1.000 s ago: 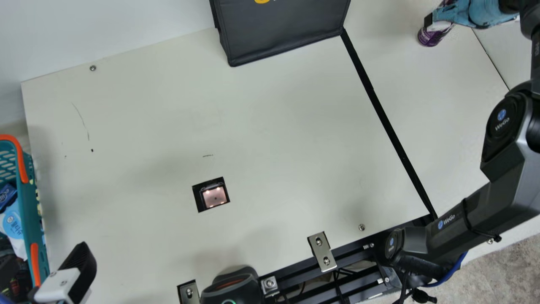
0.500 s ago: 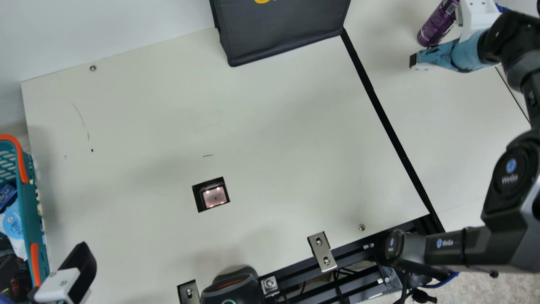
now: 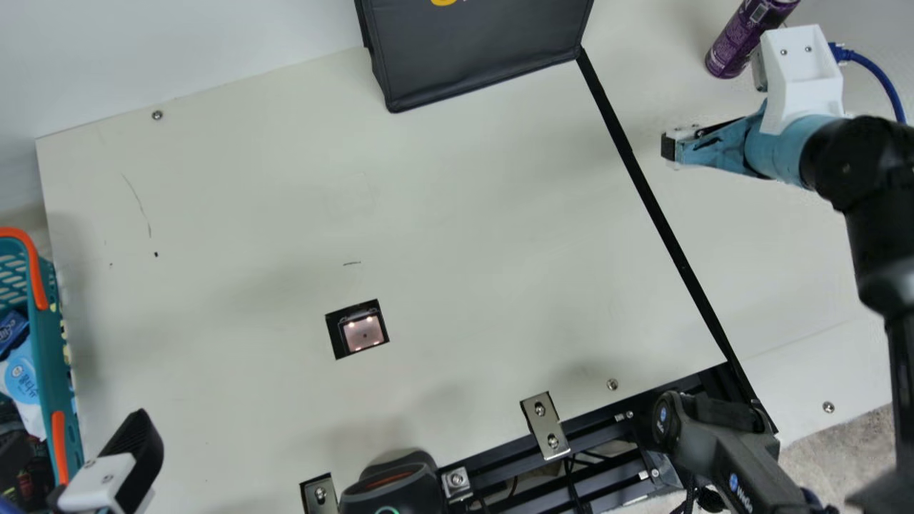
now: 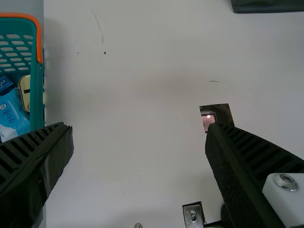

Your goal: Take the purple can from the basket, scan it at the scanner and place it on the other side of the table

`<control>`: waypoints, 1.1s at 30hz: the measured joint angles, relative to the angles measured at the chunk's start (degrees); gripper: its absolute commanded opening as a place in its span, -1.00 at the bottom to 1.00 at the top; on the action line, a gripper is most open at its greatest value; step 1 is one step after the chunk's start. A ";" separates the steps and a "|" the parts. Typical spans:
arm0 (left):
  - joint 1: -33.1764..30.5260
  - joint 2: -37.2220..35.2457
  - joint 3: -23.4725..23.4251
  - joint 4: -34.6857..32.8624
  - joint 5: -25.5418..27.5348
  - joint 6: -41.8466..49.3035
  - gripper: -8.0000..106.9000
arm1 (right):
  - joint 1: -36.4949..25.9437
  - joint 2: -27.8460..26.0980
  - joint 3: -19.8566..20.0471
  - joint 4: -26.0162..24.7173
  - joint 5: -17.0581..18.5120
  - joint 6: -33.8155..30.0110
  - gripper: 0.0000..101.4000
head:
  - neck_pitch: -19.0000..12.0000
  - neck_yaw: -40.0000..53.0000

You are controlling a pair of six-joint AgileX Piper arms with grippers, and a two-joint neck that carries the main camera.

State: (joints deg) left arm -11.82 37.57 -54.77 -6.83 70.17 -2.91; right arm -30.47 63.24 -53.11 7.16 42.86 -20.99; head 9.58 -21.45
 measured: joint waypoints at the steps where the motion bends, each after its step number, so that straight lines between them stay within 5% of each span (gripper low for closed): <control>1: 0.29 0.42 -0.38 0.27 0.00 0.28 0.71 | 0.49 -1.54 -0.24 -0.08 0.94 0.20 0.87 | 0.00 0.00; 15: 10.16 5.72 -13.87 5.39 -0.75 2.91 0.71 | 13.86 -8.89 -7.89 -3.84 12.34 9.78 0.87 | 0.00 17.31; 33: 10.16 5.72 -14.15 5.39 -0.75 2.91 0.71 | 31.13 -20.88 -16.76 -7.84 26.84 20.99 0.87 | 0.00 19.69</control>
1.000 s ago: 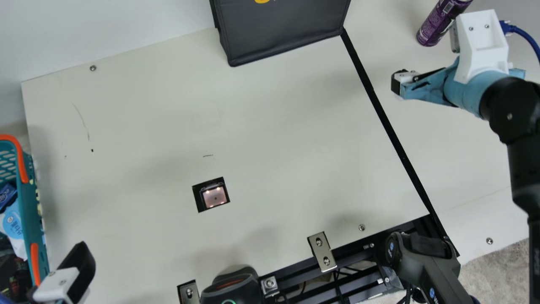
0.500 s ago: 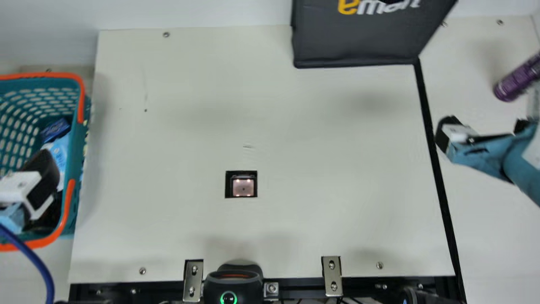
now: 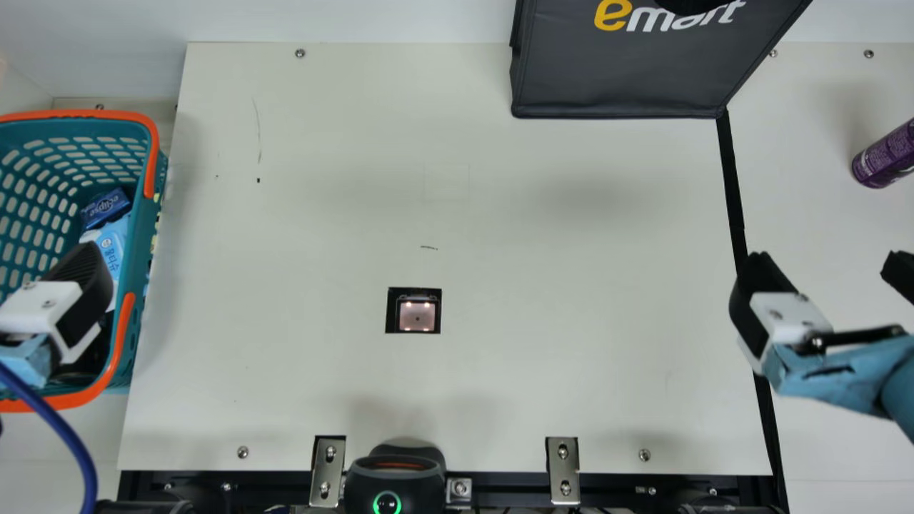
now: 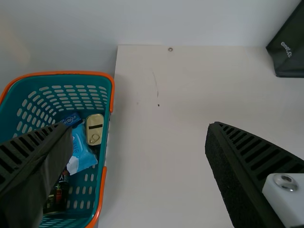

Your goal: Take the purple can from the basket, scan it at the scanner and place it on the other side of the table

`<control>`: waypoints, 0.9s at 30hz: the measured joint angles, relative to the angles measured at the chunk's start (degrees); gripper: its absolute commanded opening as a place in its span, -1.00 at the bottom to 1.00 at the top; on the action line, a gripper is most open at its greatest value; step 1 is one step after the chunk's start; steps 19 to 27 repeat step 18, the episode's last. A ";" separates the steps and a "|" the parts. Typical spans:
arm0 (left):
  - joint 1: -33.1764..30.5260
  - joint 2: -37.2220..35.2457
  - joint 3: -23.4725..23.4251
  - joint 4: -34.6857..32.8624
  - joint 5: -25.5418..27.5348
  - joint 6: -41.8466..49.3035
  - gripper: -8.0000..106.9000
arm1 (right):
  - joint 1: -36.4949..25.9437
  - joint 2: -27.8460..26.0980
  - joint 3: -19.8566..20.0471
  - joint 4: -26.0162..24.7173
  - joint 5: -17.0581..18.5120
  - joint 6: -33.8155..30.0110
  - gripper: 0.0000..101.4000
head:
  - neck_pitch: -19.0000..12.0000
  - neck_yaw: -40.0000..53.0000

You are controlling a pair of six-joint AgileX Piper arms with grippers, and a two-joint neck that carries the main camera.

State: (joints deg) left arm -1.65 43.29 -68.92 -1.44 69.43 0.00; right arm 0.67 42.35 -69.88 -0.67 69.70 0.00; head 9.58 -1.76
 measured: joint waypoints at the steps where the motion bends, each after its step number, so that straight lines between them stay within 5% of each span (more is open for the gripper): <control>1: 0.00 0.00 0.00 0.00 0.00 0.00 0.71 | 0.06 0.00 0.00 0.00 0.23 0.00 0.87 | 0.00 0.09; 27: 0.00 0.00 0.00 0.00 0.00 0.00 0.71 | 0.18 -0.09 0.00 -0.13 0.24 0.00 0.87 | 0.00 0.00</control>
